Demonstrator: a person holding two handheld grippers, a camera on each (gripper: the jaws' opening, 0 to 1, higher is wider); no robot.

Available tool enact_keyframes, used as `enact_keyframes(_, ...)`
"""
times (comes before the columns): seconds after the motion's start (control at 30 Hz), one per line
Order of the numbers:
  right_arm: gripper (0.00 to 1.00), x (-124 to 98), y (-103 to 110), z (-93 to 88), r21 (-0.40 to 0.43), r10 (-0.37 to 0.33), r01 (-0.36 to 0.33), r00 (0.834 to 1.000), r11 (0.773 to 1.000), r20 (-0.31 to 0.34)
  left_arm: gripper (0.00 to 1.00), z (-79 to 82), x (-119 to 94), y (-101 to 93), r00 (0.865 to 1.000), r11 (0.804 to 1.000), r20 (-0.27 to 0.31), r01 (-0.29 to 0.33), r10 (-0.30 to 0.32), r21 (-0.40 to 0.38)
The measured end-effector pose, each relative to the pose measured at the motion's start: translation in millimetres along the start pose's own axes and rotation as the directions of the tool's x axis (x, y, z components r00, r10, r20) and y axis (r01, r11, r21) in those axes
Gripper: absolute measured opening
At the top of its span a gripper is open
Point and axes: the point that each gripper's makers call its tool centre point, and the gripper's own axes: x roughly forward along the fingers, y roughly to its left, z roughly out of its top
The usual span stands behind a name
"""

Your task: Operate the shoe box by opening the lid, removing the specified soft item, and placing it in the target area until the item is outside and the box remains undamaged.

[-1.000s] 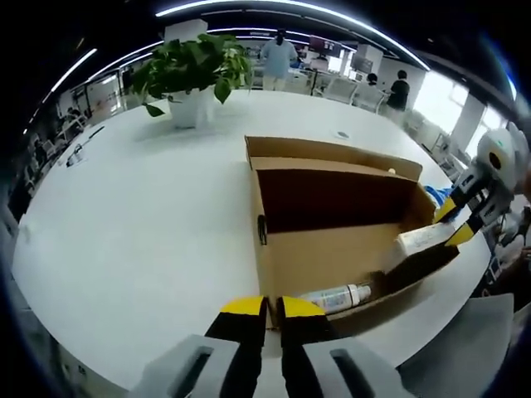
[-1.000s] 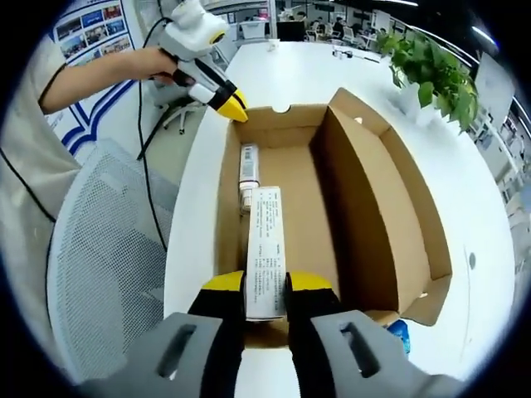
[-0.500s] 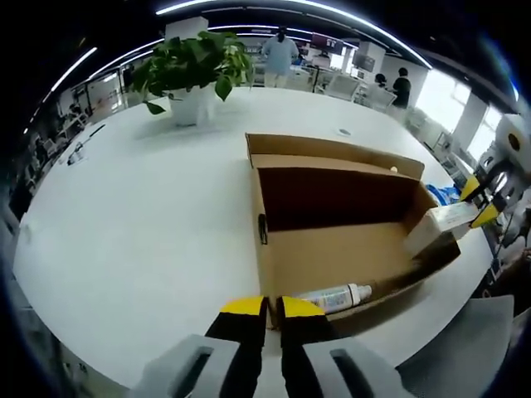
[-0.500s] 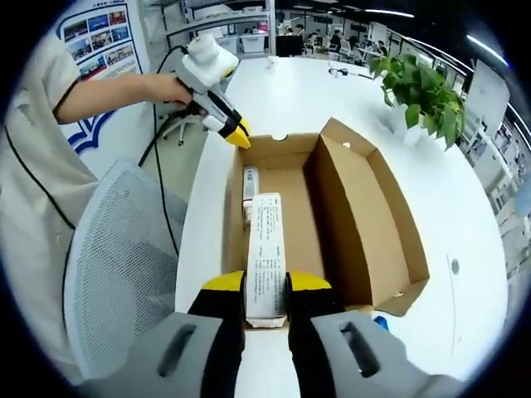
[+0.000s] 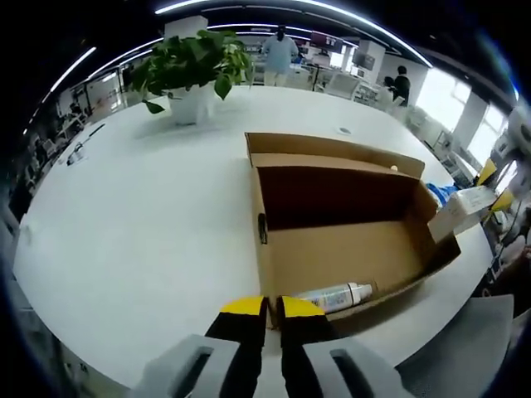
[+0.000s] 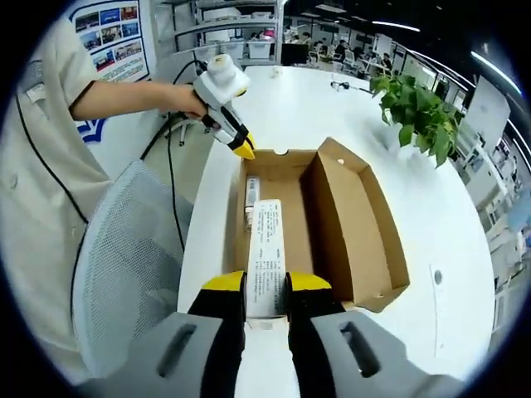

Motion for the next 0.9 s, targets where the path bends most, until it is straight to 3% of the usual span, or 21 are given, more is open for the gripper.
enact_keyframes(0.9,0.16,-56.3,-18.5,-8.7,-0.058,-0.072,0.072,0.997,0.996,0.005,0.05,-0.8,-0.1,-0.2,1.0,1.0,-0.017,0.004,-0.004,0.006)
